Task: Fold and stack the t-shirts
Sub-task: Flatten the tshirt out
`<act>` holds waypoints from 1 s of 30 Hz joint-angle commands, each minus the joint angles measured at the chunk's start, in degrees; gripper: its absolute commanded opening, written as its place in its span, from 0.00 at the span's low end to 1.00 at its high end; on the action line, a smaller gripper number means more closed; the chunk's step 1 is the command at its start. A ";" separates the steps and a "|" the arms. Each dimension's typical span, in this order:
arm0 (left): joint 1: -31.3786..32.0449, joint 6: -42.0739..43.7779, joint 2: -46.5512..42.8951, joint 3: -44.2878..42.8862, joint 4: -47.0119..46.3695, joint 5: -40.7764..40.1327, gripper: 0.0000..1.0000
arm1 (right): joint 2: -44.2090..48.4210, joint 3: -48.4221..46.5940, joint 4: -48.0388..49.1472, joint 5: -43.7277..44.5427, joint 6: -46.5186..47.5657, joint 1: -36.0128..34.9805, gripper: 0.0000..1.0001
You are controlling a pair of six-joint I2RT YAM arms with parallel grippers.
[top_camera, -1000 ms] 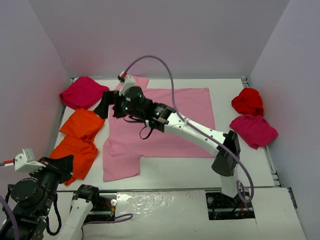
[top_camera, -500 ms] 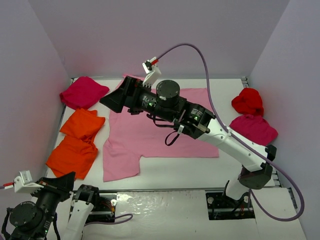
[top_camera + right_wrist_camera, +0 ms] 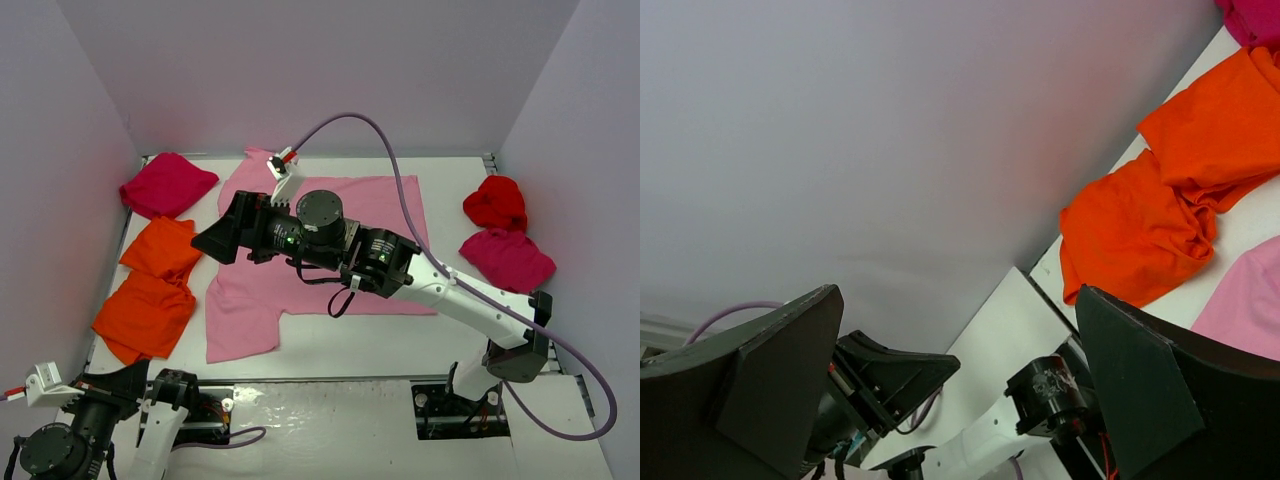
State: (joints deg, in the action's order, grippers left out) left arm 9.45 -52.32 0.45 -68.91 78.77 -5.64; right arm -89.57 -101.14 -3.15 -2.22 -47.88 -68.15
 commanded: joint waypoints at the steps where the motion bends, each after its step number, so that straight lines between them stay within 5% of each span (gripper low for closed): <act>1: -0.83 -0.40 -1.20 -1.63 2.23 -0.27 0.00 | -0.21 -5.05 5.14 1.71 2.05 -1.29 1.00; 17: -0.92 2.57 1.31 -6.17 1.65 0.40 0.00 | -0.09 -13.64 3.41 6.19 5.30 -6.47 1.00; 30: -0.85 3.26 2.15 -9.53 4.51 -0.67 0.00 | 3.24 -9.58 1.39 10.22 5.91 -8.49 1.00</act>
State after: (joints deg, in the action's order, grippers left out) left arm 8.97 -50.09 0.47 -76.24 79.63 -5.86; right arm -87.63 -108.44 -4.29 6.02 -42.95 -76.51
